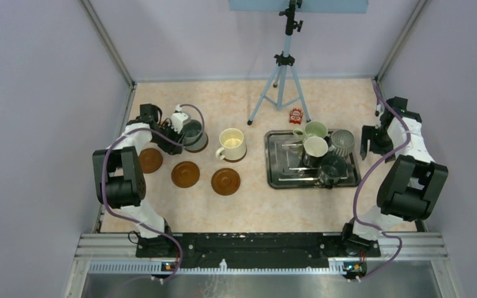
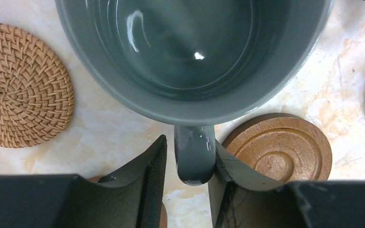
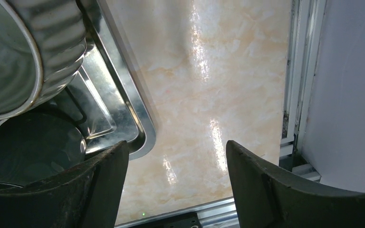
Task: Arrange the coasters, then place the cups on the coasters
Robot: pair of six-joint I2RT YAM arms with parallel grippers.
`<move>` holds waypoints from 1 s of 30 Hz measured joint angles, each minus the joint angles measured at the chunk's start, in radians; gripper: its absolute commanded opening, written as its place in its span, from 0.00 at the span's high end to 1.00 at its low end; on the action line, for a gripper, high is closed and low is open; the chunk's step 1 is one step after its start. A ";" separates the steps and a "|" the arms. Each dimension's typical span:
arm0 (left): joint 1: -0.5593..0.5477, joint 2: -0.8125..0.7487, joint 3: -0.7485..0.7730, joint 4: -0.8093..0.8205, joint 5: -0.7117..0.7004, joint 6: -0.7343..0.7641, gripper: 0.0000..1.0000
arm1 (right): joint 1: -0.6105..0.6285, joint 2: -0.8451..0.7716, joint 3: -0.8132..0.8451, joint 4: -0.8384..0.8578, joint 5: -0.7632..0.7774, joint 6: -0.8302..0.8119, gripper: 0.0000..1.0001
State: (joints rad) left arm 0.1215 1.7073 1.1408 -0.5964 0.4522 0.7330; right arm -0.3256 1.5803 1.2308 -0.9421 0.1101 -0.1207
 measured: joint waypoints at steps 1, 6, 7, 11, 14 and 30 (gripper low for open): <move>0.000 0.005 0.000 0.002 -0.001 -0.004 0.60 | 0.000 0.002 0.004 0.001 0.000 0.000 0.26; 0.000 0.025 0.000 0.014 -0.001 -0.033 0.63 | 0.000 0.005 0.013 0.000 0.000 0.000 0.26; 0.000 0.027 0.000 0.017 -0.001 -0.036 0.63 | 0.000 0.005 0.014 0.000 0.000 0.000 0.26; 0.000 0.034 0.000 0.021 0.002 -0.049 0.66 | 0.000 0.005 0.014 -0.001 0.001 0.000 0.26; 0.000 0.035 0.000 0.023 0.004 -0.050 0.63 | 0.000 0.006 0.014 0.000 0.001 0.000 0.26; 0.000 -0.033 0.017 -0.010 0.001 -0.079 0.23 | 0.000 0.012 0.014 0.000 0.000 0.000 0.26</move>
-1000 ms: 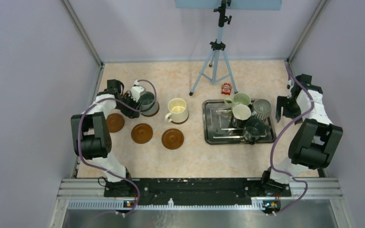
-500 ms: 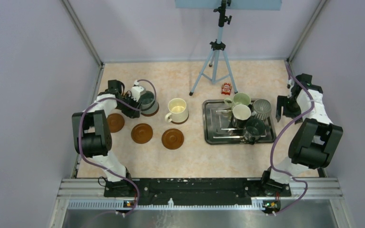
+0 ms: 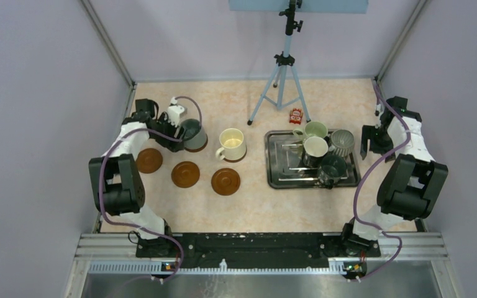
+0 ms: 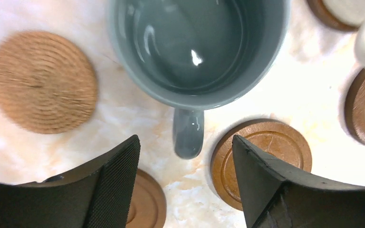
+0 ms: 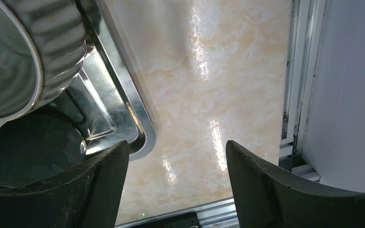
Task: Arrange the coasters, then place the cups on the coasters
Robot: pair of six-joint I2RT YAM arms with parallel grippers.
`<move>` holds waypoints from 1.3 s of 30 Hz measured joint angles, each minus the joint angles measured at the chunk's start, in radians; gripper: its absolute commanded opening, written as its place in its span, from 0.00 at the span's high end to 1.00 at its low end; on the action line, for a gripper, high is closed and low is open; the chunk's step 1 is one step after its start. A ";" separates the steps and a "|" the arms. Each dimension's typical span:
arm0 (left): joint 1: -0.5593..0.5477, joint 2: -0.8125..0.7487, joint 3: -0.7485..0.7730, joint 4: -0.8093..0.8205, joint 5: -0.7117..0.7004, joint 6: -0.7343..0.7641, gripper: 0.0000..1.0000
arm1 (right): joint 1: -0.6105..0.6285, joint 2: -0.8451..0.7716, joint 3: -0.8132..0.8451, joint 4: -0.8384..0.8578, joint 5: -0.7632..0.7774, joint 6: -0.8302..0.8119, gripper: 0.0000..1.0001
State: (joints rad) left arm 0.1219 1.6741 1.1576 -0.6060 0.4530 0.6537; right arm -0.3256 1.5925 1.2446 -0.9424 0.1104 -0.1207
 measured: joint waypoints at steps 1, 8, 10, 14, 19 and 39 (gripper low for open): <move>0.000 -0.024 0.012 -0.004 0.003 -0.002 0.23 | 0.000 0.000 0.000 0.000 0.000 0.000 0.26; -0.083 -0.161 0.152 -0.039 0.034 0.016 0.25 | 0.000 0.000 0.000 0.000 -0.005 0.000 0.26; -0.203 -0.187 0.158 -0.066 0.019 0.016 0.27 | 0.000 0.000 0.000 0.000 -0.008 0.000 0.26; -0.381 -0.200 0.085 -0.074 -0.008 -0.039 0.30 | 0.000 0.000 0.000 0.001 -0.010 0.000 0.26; -0.444 -0.217 -0.064 -0.054 -0.081 -0.113 0.33 | 0.000 0.000 0.000 0.001 -0.012 0.000 0.26; -0.515 -0.114 -0.138 0.162 -0.227 -0.293 0.58 | 0.000 -0.005 -0.001 0.003 -0.018 0.000 0.26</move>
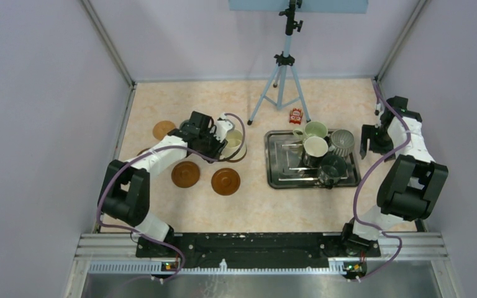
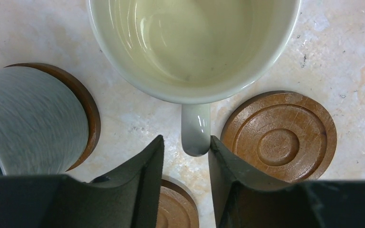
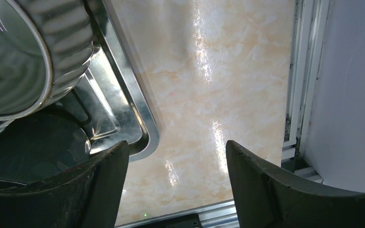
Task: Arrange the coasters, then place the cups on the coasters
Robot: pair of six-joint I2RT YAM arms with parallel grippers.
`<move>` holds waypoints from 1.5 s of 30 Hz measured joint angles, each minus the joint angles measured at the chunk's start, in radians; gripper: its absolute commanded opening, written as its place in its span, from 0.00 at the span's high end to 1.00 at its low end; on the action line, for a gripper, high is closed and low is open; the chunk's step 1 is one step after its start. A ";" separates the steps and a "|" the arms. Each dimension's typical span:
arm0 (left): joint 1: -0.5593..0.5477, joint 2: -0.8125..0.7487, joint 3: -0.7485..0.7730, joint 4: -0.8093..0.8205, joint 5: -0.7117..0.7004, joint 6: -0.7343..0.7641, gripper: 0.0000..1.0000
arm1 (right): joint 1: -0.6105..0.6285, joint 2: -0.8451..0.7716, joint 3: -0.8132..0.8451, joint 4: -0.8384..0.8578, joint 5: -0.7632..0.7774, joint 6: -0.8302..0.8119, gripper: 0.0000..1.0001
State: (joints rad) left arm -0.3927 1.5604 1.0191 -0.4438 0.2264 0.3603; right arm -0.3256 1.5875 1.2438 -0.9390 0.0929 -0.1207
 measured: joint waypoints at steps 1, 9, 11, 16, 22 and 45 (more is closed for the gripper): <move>-0.001 0.000 -0.002 0.003 -0.004 -0.002 0.60 | 0.000 -0.002 0.000 0.000 0.000 0.000 0.26; -0.008 0.000 -0.015 0.030 -0.038 -0.034 0.73 | 0.000 -0.005 0.000 0.000 0.004 0.000 0.26; -0.008 0.000 -0.016 0.031 -0.042 -0.037 0.74 | 0.000 -0.005 0.000 0.001 0.004 0.000 0.26; -0.008 0.000 -0.016 0.031 -0.045 -0.044 0.75 | 0.000 -0.005 0.000 0.001 0.004 0.000 0.26; -0.008 0.000 -0.015 0.030 -0.047 -0.046 0.45 | 0.000 -0.005 0.000 0.004 0.004 0.000 0.26; -0.012 -0.061 0.377 -0.128 0.146 -0.036 0.01 | 0.000 -0.029 0.057 -0.006 -0.143 -0.082 0.08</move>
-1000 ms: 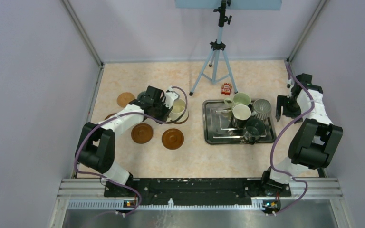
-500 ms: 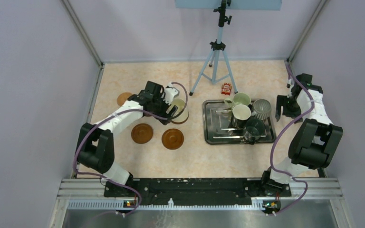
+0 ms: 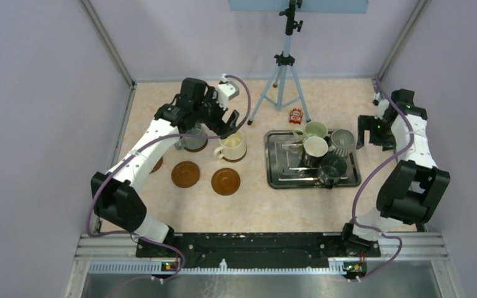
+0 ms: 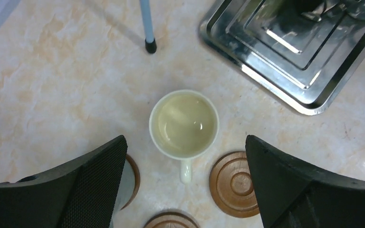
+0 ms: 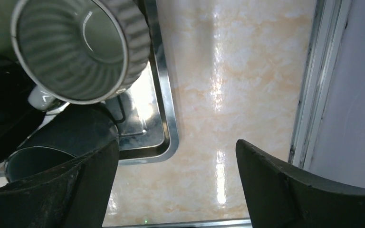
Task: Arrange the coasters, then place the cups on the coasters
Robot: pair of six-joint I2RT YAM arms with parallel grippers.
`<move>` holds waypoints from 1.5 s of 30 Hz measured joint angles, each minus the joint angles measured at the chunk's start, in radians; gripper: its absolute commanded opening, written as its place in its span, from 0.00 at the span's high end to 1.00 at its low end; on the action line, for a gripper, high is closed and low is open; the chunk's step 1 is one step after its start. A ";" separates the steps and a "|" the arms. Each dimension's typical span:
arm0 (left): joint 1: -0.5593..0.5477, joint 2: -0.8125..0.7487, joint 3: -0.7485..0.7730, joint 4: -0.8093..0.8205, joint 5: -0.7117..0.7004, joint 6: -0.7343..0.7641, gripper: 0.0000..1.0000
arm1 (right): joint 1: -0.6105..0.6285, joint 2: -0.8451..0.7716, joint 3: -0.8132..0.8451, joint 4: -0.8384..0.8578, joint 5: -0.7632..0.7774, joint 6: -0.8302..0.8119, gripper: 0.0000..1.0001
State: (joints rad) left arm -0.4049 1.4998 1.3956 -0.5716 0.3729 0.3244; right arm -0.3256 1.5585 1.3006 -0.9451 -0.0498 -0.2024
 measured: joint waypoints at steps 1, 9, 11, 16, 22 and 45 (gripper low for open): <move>-0.008 0.008 0.015 -0.005 0.010 -0.001 0.01 | 0.000 -0.005 0.010 -0.002 -0.015 -0.006 0.08; -0.212 0.241 0.144 -0.008 0.034 -0.016 0.01 | 0.000 -0.011 0.060 -0.024 -0.113 -0.013 0.08; -0.254 0.303 0.146 0.008 0.064 0.011 0.01 | 0.000 -0.011 0.063 -0.034 -0.135 -0.014 0.08; -0.305 0.513 0.321 -0.010 0.128 0.138 0.06 | 0.000 -0.011 0.065 -0.057 -0.163 -0.015 0.08; -0.308 0.765 0.615 -0.026 0.151 0.325 0.08 | -0.002 -0.011 0.081 -0.073 -0.178 -0.015 0.08; -0.328 0.956 0.727 0.107 0.179 0.462 0.31 | -0.044 -0.012 0.091 -0.093 -0.200 -0.015 0.09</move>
State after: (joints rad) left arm -0.7330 2.4554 2.1231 -0.4648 0.5522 0.7860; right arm -0.3698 1.5467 1.3914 -1.0386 -0.2493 -0.2176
